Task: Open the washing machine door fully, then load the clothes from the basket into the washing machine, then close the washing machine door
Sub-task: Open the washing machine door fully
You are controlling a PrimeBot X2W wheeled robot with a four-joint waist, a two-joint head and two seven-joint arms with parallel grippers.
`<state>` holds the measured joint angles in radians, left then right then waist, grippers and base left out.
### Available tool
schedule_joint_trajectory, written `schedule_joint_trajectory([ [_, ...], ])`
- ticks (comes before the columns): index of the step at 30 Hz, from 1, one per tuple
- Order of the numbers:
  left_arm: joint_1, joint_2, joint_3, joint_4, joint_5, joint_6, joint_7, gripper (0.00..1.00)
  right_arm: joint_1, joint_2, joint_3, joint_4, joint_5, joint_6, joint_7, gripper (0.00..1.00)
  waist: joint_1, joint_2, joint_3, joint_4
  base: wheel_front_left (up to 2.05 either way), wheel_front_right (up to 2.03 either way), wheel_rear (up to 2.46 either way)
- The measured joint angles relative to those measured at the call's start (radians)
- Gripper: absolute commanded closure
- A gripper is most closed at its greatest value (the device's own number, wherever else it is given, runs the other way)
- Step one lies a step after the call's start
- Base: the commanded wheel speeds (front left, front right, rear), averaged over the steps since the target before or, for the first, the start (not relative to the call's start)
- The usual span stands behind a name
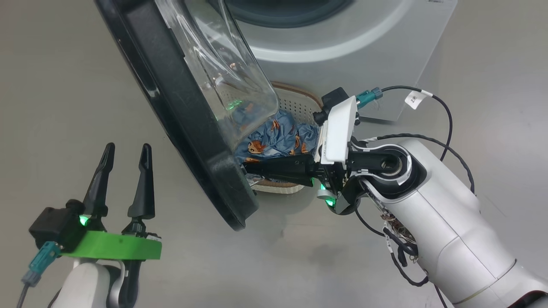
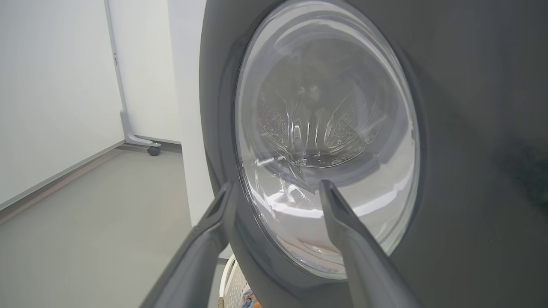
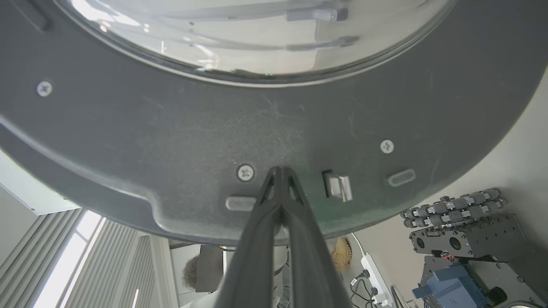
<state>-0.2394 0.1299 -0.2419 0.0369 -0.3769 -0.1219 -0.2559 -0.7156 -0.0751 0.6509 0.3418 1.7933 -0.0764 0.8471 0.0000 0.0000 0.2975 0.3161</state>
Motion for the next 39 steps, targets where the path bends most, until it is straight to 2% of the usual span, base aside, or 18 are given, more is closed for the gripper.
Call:
schedule_joint_trajectory([
  [9,0.054,0.029,0.023,0.020,0.017,0.000,0.000,0.00,0.059,0.004,-0.022,0.067,0.009,0.037,-0.065,1.00,0.0000,0.0000,-0.059,-0.032,0.00,0.00,0.00],
  [23,0.154,0.040,0.062,0.034,0.028,0.000,0.000,0.00,0.172,0.010,-0.028,0.126,0.057,0.088,-0.114,1.00,0.0000,0.0000,-0.178,-0.110,0.00,0.00,0.00],
  [27,0.183,0.040,0.068,0.035,0.030,0.000,0.000,0.00,0.210,0.011,-0.049,0.146,0.057,0.110,-0.138,1.00,0.0000,0.0000,-0.213,-0.132,0.00,0.00,0.00],
  [39,0.254,0.039,0.107,0.023,0.035,0.000,0.000,0.00,0.304,-0.010,-0.121,0.159,0.074,0.140,-0.210,1.00,0.0000,0.0000,-0.284,-0.198,0.00,0.00,0.00],
])
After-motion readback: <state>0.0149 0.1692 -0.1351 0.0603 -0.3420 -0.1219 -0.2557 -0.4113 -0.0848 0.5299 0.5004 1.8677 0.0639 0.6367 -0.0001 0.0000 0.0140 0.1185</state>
